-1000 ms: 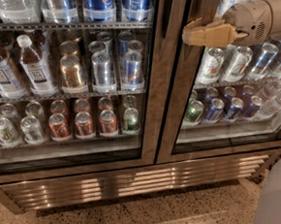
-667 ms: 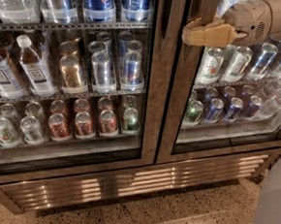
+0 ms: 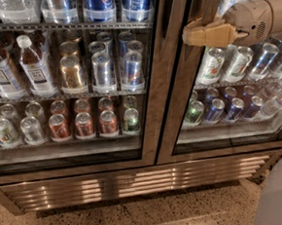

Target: Open right fridge door

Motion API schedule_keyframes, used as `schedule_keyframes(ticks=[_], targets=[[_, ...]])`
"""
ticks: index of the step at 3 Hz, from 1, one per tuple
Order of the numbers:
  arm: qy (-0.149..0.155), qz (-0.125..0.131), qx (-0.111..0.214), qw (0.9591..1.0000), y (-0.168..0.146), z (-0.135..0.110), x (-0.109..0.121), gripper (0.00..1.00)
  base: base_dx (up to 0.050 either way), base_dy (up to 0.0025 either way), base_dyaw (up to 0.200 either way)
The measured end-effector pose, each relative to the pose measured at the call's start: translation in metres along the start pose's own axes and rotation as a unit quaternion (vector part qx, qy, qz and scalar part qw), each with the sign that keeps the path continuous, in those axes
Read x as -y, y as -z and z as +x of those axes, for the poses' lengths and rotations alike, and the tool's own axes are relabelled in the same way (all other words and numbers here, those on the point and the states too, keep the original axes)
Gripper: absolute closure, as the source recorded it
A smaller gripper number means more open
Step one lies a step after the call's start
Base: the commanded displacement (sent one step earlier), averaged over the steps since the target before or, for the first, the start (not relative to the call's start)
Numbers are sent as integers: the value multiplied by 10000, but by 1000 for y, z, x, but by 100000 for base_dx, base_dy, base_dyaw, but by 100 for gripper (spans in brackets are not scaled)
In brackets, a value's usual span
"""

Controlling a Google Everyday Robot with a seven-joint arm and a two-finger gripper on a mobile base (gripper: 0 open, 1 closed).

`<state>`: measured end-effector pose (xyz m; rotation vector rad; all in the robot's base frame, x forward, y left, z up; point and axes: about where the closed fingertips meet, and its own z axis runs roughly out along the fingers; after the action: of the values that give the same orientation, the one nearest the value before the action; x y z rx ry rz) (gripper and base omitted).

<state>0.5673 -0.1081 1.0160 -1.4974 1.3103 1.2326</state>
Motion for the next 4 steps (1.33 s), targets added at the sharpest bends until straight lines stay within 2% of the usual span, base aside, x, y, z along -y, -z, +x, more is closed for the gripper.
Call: schedule_keyframes(ticks=[4], targets=[[-1,0,-2,10000,0,0,0,100,0,0,0]])
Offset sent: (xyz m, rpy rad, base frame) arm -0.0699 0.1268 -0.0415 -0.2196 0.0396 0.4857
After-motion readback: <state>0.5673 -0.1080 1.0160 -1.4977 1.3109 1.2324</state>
